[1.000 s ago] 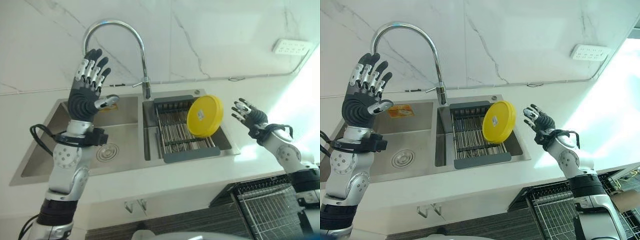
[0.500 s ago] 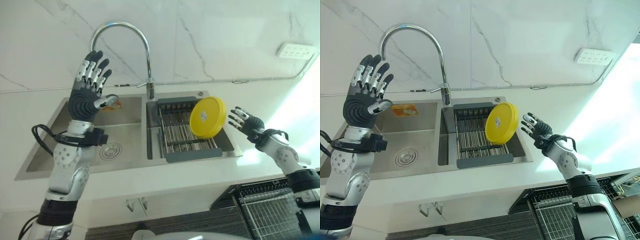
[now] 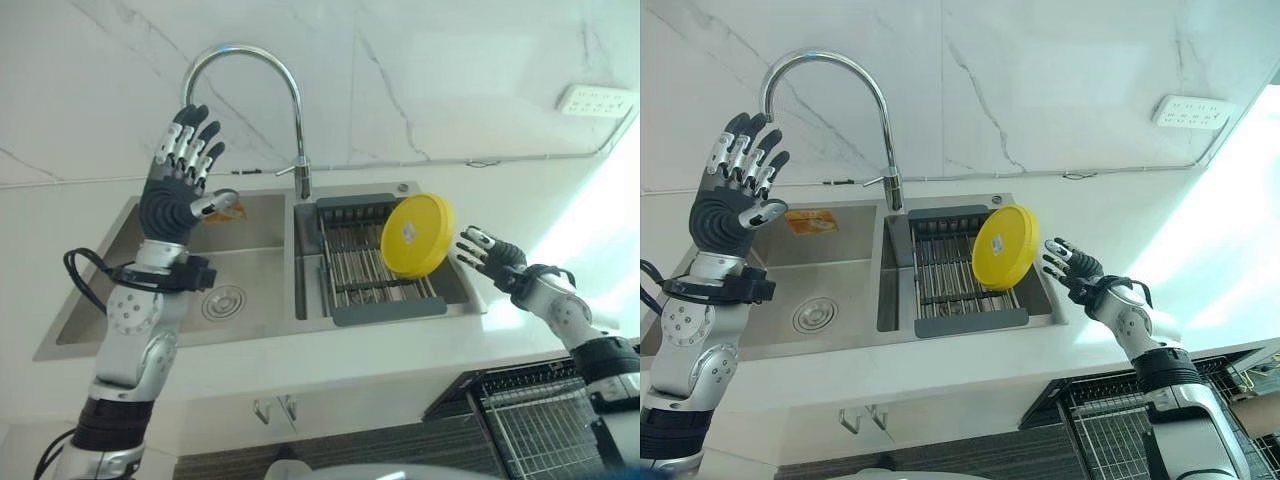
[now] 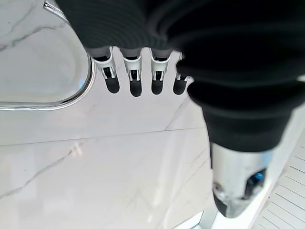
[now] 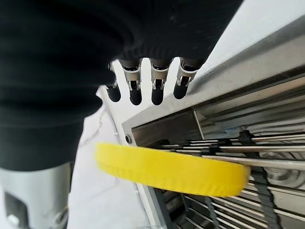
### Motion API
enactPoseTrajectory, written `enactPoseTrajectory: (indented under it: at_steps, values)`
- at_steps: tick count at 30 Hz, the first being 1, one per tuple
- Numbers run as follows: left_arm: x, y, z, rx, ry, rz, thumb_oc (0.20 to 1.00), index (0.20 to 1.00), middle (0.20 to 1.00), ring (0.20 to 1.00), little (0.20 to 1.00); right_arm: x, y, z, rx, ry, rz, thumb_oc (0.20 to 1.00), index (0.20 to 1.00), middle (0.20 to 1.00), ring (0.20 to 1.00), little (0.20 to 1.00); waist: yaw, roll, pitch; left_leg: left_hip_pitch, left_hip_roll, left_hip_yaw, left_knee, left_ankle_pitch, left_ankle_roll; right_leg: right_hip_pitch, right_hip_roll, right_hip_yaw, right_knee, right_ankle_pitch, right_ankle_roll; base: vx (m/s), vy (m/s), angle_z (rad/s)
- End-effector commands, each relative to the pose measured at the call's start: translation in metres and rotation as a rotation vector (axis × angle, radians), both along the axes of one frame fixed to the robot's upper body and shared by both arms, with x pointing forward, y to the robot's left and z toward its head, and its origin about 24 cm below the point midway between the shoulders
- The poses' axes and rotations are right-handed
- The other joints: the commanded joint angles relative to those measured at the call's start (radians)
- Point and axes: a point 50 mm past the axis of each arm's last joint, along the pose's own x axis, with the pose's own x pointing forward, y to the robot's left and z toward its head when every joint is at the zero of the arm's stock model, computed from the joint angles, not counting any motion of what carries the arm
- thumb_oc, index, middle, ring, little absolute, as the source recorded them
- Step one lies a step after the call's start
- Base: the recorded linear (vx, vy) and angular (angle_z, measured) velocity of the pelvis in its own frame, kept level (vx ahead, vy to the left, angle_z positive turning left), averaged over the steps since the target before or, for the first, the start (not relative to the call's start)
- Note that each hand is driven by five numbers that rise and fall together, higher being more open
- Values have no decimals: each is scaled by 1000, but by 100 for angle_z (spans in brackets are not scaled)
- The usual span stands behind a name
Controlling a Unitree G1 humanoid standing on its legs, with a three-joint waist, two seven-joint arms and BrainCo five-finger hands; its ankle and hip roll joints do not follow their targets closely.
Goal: Place the dishes in the dishwasher.
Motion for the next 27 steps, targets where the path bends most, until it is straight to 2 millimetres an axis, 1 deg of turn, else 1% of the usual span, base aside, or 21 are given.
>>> enactPoseTrajectory:
  at_steps: [1,5,27]
  values:
    - [3,-2,19,49,-69,-13,1000,1000,1000,1000,1000,27,3,52,-49,-172,26,1000,1000,1000,1000,1000,34,-18,-4,82,48,69,3,-34,-51,-3,-55,-17,3,11,20,0,0,0]
    - [3,-1,18,50,-66,-14,1000,1000,1000,1000,1000,28,0,52,-60,-167,20,1000,1000,1000,1000,1000,39,-19,-2,83,45,65,3,-35,-50,2,-54,-19,3,10,20,0,0,0]
    - [4,-1,13,41,-39,-3,1000,1000,1000,1000,1000,32,3,47,-88,-133,35,1000,1000,1000,1000,1000,56,-22,3,89,34,47,3,-35,-46,21,-53,-26,3,4,16,5,2,3]
